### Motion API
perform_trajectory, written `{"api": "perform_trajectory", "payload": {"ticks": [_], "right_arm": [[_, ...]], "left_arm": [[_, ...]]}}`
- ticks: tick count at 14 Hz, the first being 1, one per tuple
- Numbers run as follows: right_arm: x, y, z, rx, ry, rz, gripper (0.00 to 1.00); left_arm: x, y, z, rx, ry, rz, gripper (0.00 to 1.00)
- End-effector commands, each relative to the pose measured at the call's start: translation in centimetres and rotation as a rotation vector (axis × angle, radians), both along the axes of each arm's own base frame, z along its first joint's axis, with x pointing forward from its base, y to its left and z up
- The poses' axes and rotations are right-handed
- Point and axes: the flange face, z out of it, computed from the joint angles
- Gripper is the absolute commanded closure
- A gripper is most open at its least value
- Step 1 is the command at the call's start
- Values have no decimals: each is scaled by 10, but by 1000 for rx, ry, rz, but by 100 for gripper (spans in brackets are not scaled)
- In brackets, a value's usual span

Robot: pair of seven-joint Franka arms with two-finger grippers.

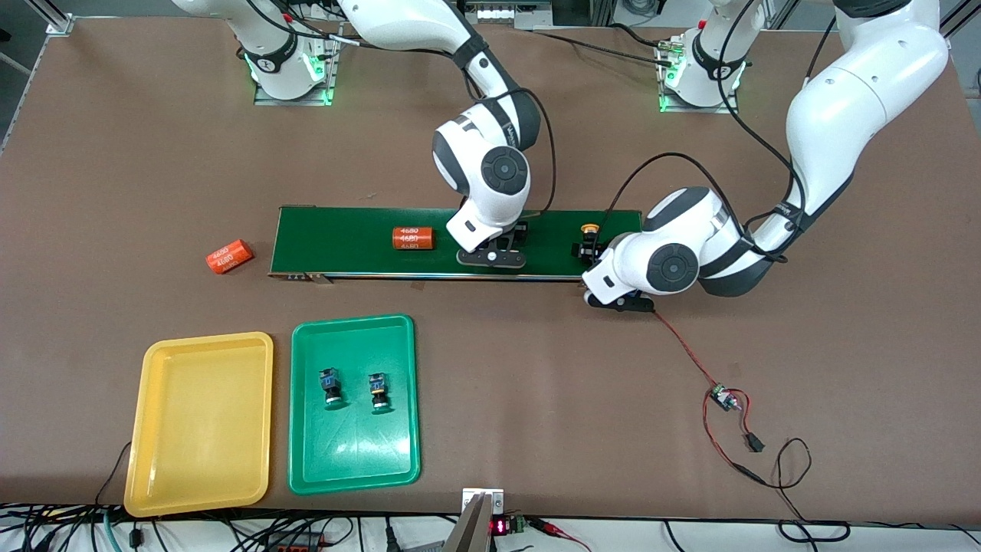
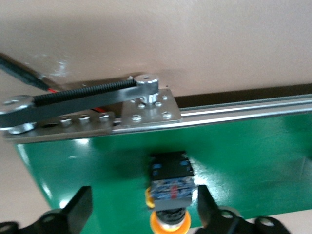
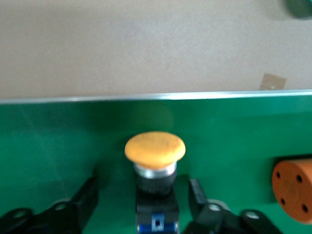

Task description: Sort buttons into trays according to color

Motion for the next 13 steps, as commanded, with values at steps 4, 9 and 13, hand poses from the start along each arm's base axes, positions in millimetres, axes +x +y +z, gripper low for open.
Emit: {"api": "perform_trajectory", "payload": {"ticks": [4,9,13], "right_arm": [[26,-23,5,30,-28,-39,98],[90,-76,49,79,-76,-137,100],[162,-172,75,69,-139,-202,100]], "left_arm": [[50,107,101,-16,-21,137,0],[88,193,145,64,-59,186,0],[101,237,158,89,-144,48,0]]}}
